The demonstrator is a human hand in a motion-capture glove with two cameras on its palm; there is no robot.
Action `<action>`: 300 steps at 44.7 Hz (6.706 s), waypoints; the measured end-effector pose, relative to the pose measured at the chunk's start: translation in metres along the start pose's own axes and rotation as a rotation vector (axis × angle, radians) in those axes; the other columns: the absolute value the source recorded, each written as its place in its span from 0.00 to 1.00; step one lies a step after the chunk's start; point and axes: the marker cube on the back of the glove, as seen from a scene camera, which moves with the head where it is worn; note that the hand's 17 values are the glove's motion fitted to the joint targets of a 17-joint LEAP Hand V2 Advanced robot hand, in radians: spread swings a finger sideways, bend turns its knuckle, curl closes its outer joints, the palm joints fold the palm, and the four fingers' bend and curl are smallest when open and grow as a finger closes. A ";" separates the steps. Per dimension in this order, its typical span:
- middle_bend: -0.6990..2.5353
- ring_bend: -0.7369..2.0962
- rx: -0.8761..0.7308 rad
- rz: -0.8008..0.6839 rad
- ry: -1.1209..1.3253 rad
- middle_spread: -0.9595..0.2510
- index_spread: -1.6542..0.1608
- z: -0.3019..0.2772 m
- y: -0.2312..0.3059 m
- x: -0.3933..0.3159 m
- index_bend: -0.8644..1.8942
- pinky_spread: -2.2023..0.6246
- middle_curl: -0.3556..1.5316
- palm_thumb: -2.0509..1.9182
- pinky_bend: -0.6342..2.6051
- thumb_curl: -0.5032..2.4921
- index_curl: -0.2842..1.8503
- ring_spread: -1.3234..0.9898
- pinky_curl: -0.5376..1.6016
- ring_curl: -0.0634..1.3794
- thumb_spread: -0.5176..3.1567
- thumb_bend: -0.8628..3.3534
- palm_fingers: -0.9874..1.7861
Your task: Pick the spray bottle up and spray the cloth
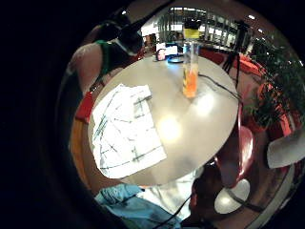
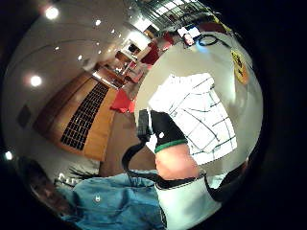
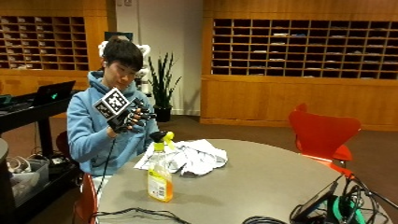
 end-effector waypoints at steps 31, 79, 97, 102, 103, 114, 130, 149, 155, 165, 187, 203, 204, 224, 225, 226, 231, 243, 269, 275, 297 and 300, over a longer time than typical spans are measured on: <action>0.29 0.38 0.086 0.001 -0.023 0.86 0.80 -0.023 -0.015 0.050 0.38 0.85 0.32 0.66 0.32 0.26 0.23 0.63 0.37 0.18 0.43 0.23 0.40; 0.28 0.41 0.339 0.390 -0.314 0.91 0.82 0.050 -0.121 0.122 0.36 0.86 0.35 0.67 0.35 0.30 0.23 0.64 0.41 0.23 0.42 0.20 0.38; 0.30 0.45 0.408 0.523 -0.524 0.90 0.84 0.079 -0.162 0.147 0.35 0.86 0.37 0.68 0.35 0.30 0.22 0.63 0.41 0.25 0.42 0.20 0.43; 0.31 0.45 0.398 0.557 -0.540 0.90 0.84 0.083 -0.166 0.150 0.35 0.86 0.37 0.69 0.35 0.31 0.22 0.63 0.41 0.25 0.41 0.20 0.43; 0.31 0.45 0.398 0.561 -0.544 0.90 0.84 0.084 -0.167 0.150 0.35 0.86 0.37 0.69 0.35 0.31 0.22 0.63 0.41 0.25 0.41 0.20 0.43; 0.32 0.47 0.329 0.635 -0.578 0.86 0.83 0.088 -0.183 0.153 0.35 0.85 0.37 0.70 0.34 0.31 0.22 0.61 0.41 0.26 0.40 0.20 0.50; 0.38 0.47 0.121 0.665 -0.525 0.69 0.79 0.087 -0.211 0.149 0.42 0.77 0.43 0.76 0.26 0.35 0.30 0.51 0.39 0.30 0.33 0.21 0.82; 0.39 0.49 -0.472 0.213 0.195 0.67 0.80 0.049 -0.250 0.043 0.46 0.69 0.44 0.75 0.30 0.39 0.35 0.49 0.42 0.34 0.25 0.20 0.87; 0.39 0.48 -0.609 0.101 0.444 0.67 0.80 0.042 -0.257 -0.003 0.46 0.69 0.45 0.75 0.30 0.40 0.36 0.49 0.42 0.34 0.24 0.20 0.87; 0.40 0.48 -0.729 0.042 0.752 0.66 0.80 0.049 -0.258 -0.050 0.47 0.69 0.45 0.75 0.30 0.41 0.37 0.49 0.43 0.34 0.23 0.20 0.87; 0.40 0.48 -0.830 0.048 0.885 0.66 0.79 0.080 -0.244 -0.049 0.47 0.68 0.45 0.75 0.30 0.42 0.37 0.49 0.43 0.35 0.22 0.20 0.87; 0.40 0.48 -0.799 0.007 0.771 0.66 0.79 0.071 -0.247 -0.067 0.47 0.68 0.45 0.74 0.31 0.43 0.38 0.49 0.43 0.35 0.22 0.20 0.86; 0.40 0.48 -0.783 -0.003 0.721 0.66 0.79 0.070 -0.248 -0.074 0.47 0.68 0.45 0.74 0.31 0.43 0.38 0.49 0.43 0.35 0.22 0.20 0.86; 0.40 0.48 -0.142 -0.027 -0.430 0.66 0.79 0.082 -0.267 -0.221 0.47 0.68 0.45 0.74 0.31 0.43 0.38 0.49 0.43 0.35 0.22 0.20 0.86; 0.40 0.48 -0.124 -0.009 -0.475 0.66 0.79 0.089 -0.265 -0.228 0.47 0.68 0.45 0.74 0.31 0.43 0.38 0.49 0.43 0.35 0.22 0.20 0.86; 0.40 0.48 -0.108 0.008 -0.518 0.66 0.79 0.097 -0.263 -0.234 0.47 0.68 0.45 0.74 0.31 0.43 0.38 0.49 0.43 0.35 0.22 0.20 0.86; 0.40 0.49 -0.043 0.086 -0.669 0.67 0.80 0.139 -0.254 -0.248 0.47 0.68 0.45 0.74 0.31 0.43 0.38 0.49 0.43 0.36 0.22 0.20 0.86; 0.40 0.49 0.031 0.168 -0.749 0.67 0.80 0.233 -0.233 -0.254 0.47 0.68 0.45 0.75 0.31 0.43 0.38 0.49 0.43 0.36 0.22 0.20 0.86; 0.39 0.48 0.036 0.222 -0.675 0.67 0.80 0.310 -0.242 -0.227 0.44 0.69 0.44 0.75 0.31 0.43 0.38 0.50 0.43 0.35 0.24 0.20 0.84; 0.38 0.48 -0.040 0.205 -0.695 0.67 0.80 0.323 -0.244 -0.221 0.43 0.69 0.44 0.74 0.32 0.43 0.38 0.50 0.43 0.35 0.24 0.20 0.84; 0.27 0.42 -0.226 0.055 -0.570 0.78 0.79 0.308 -0.233 -0.212 0.30 0.79 0.39 0.70 0.38 0.38 0.27 0.56 0.45 0.32 0.36 0.19 0.47; 0.27 0.43 -0.226 0.041 -0.569 0.80 0.79 0.303 -0.229 -0.211 0.31 0.81 0.38 0.69 0.39 0.37 0.25 0.57 0.45 0.30 0.37 0.19 0.46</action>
